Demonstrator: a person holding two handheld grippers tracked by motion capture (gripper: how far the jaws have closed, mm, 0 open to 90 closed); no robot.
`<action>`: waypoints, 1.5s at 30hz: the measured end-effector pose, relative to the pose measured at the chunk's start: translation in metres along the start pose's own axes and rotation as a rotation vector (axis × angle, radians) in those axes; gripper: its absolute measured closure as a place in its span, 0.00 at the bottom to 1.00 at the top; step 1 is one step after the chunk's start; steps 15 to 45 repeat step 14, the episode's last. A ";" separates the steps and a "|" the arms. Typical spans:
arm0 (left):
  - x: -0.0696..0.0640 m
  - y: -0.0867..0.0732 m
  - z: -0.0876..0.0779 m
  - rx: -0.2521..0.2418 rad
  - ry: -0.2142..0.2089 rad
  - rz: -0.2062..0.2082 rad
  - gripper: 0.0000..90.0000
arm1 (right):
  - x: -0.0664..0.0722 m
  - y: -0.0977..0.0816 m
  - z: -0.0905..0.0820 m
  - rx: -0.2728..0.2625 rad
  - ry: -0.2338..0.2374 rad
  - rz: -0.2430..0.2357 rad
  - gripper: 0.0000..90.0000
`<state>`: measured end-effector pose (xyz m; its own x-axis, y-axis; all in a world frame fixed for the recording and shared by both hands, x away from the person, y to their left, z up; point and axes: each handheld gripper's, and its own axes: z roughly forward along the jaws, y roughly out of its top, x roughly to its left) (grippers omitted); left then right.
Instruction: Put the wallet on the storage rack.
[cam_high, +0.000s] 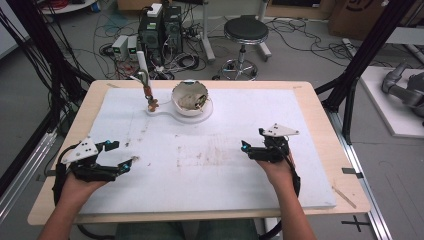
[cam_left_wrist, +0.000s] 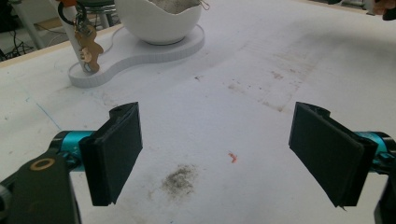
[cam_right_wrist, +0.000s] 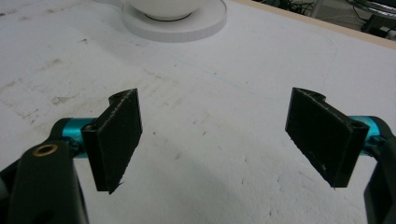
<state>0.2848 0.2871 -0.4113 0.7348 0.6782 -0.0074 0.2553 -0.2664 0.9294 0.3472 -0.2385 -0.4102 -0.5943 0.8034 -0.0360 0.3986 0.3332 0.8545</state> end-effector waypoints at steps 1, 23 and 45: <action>0.000 0.000 0.000 0.000 0.000 0.000 0.19 | 0.000 0.000 0.000 0.000 0.000 0.000 0.21; 0.000 -0.001 0.002 0.018 0.006 -0.014 0.19 | -0.001 -0.002 -0.002 0.002 -0.004 -0.010 0.21; 0.000 -0.001 0.002 0.018 0.006 -0.014 0.19 | -0.001 -0.002 -0.002 0.002 -0.004 -0.010 0.21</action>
